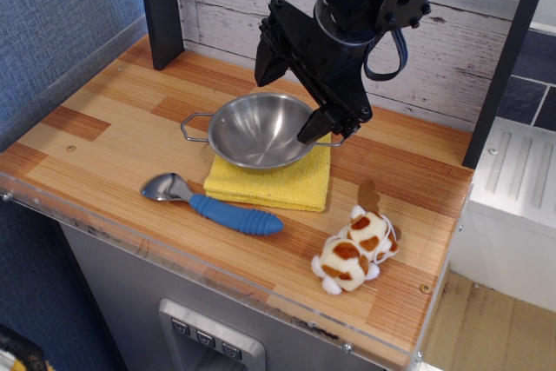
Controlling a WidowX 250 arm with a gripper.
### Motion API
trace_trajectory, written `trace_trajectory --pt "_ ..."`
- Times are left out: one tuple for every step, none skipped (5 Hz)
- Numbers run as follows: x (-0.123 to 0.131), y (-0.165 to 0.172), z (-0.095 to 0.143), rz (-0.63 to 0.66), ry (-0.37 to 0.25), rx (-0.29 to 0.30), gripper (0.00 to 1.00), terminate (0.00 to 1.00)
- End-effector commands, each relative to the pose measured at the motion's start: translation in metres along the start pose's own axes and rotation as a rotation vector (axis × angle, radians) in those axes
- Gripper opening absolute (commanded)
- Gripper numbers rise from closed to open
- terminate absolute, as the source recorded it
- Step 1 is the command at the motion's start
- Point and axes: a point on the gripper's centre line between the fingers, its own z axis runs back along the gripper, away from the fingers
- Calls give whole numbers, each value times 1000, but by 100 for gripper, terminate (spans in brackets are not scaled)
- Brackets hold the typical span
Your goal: Place the colander on top of the yellow towel
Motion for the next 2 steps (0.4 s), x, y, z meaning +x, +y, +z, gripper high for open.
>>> trace_trajectory --pt "-3 6 16 12 -43 6 100 0" --pt "-3 6 16 12 -43 6 100 100"
